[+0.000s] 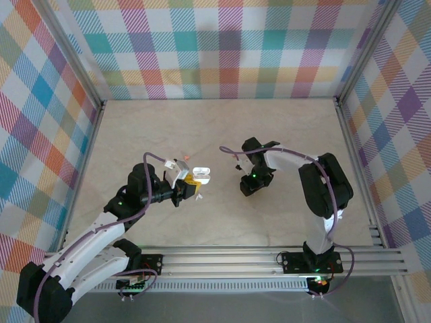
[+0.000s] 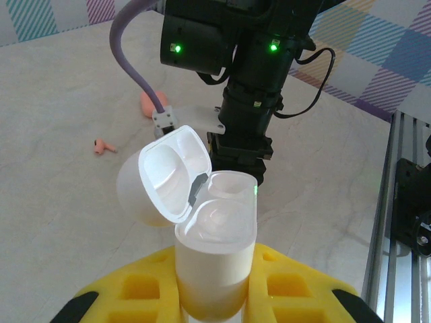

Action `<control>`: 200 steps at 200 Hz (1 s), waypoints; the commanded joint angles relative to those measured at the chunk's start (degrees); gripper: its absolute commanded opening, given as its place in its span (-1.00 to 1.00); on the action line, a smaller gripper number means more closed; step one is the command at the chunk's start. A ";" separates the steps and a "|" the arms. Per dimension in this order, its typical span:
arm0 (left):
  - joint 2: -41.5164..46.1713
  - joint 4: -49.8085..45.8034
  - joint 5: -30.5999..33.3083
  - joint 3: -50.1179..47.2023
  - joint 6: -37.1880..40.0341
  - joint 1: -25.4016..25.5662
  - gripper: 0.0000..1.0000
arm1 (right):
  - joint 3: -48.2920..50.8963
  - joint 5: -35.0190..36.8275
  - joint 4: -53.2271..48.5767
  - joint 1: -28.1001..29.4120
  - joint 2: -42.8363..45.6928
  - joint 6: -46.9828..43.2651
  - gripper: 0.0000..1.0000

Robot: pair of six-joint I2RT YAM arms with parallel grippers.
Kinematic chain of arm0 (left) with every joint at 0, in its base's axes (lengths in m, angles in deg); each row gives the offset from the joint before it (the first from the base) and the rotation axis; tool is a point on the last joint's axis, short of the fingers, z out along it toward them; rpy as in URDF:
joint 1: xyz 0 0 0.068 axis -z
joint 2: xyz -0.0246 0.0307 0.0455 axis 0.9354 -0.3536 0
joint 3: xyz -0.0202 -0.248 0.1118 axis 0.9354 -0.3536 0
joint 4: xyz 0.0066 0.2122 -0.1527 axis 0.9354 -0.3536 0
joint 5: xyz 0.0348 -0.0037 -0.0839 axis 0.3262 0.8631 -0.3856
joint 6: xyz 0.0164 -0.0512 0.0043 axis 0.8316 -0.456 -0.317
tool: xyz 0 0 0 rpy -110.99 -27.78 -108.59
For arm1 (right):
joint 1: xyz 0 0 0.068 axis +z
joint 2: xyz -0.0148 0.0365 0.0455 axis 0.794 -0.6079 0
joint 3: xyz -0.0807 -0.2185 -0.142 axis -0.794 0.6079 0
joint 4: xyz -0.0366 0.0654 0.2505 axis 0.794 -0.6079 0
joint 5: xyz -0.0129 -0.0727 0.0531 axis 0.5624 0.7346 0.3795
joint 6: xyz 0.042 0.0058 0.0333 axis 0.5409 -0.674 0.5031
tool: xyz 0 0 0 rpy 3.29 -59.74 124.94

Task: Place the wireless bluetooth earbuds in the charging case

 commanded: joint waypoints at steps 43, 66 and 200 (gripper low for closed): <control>0.35 1.26 -0.48 -0.09 0.25 0.07 -1.00 | -2.06 0.71 -2.07 0.48 -2.12 -0.58 -0.13; 0.35 1.01 -0.40 0.18 0.33 0.06 -1.00 | -2.48 1.06 -2.51 0.57 -2.21 0.35 -0.22; -12.68 13.23 -5.31 5.98 -7.75 -1.43 -1.00 | -3.09 -2.36 -2.88 0.26 5.86 6.09 -0.55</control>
